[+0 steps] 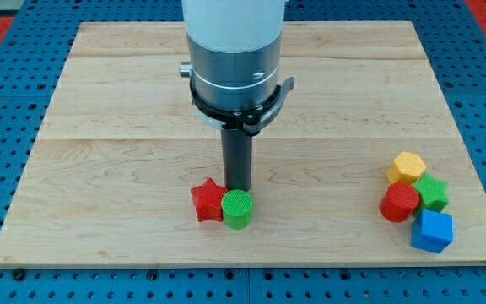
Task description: Separate yellow heart and blue triangle
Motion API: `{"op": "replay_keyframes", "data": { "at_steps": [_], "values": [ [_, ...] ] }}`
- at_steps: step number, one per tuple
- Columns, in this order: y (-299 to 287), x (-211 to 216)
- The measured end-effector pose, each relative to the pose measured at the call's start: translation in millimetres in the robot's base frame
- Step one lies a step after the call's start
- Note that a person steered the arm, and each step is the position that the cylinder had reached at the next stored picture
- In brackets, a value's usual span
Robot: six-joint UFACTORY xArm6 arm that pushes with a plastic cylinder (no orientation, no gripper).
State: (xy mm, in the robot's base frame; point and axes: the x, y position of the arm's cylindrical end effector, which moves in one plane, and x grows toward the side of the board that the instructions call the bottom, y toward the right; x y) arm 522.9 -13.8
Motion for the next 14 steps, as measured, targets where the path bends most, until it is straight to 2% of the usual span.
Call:
{"op": "replay_keyframes", "data": {
  "at_steps": [2,3,5,7,8,9,10,11,12,14],
  "values": [
    [-0.8,-0.8],
    [10.3,-28.7],
    [65.6,-114.6],
    [83.7,-242.1],
    [83.1,-243.8],
    [29.6,-243.5],
    [23.6,-243.5],
    [23.6,-222.9],
    [8.5,-181.6],
    [-82.5,-122.6]
  ]
}}
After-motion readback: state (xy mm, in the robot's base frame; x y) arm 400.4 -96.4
